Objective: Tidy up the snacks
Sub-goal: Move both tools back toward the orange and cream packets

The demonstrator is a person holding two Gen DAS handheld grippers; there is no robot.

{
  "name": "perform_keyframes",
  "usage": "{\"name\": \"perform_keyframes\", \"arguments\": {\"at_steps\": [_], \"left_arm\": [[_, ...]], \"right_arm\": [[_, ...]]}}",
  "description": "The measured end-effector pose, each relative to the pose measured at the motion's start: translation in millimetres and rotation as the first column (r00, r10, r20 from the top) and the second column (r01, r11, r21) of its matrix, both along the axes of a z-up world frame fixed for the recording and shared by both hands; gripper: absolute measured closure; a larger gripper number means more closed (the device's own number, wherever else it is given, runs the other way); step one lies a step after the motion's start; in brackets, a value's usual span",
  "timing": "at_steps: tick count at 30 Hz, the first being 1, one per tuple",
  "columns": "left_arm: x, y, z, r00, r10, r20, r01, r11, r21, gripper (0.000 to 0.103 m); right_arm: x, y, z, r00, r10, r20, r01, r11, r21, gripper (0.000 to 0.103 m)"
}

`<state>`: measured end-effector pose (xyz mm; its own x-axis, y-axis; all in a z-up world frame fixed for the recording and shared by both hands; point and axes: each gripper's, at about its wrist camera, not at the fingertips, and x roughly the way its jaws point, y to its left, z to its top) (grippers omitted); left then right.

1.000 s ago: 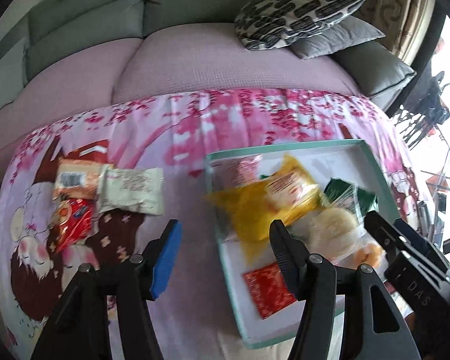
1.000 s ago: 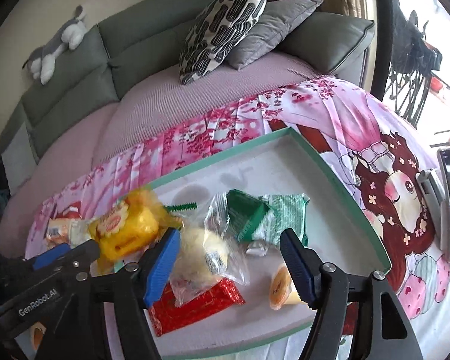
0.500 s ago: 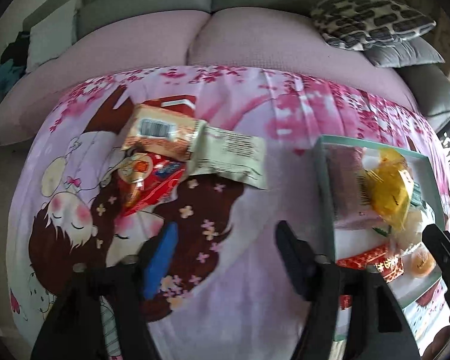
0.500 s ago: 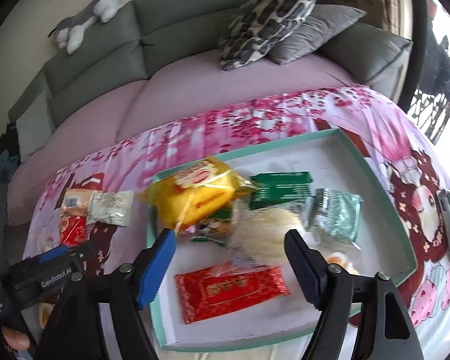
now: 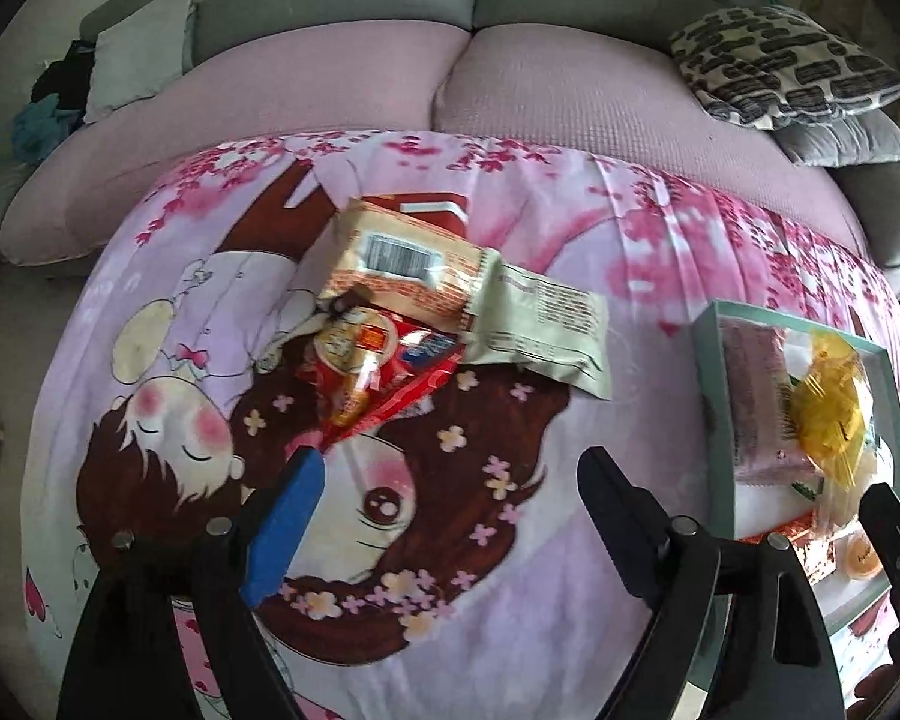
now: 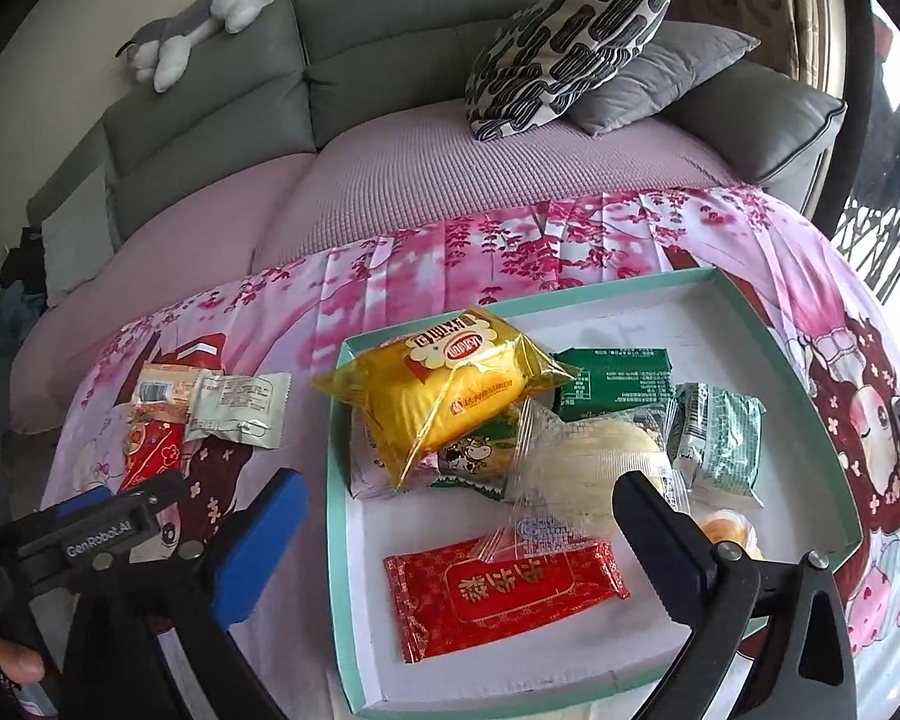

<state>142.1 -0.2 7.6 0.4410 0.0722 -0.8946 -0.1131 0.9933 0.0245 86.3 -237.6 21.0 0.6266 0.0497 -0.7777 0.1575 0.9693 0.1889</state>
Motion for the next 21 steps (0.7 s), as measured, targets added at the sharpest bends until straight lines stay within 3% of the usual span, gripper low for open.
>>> {"name": "perform_keyframes", "arguments": {"at_steps": [14,21], "left_arm": [[-0.9,58.8,12.3,0.992,0.122,0.038,-0.122,0.992,-0.011,0.016],[-1.1,86.4,11.1,0.985,0.169,0.032,-0.169,0.986,-0.003,0.016]], "right_arm": [[5.0,54.9,19.8,0.993,0.112,0.037,-0.11,0.993,-0.051,0.0],[12.7,91.8,12.2,0.983,0.182,0.009,-0.181,0.983,-0.043,0.0]]}}
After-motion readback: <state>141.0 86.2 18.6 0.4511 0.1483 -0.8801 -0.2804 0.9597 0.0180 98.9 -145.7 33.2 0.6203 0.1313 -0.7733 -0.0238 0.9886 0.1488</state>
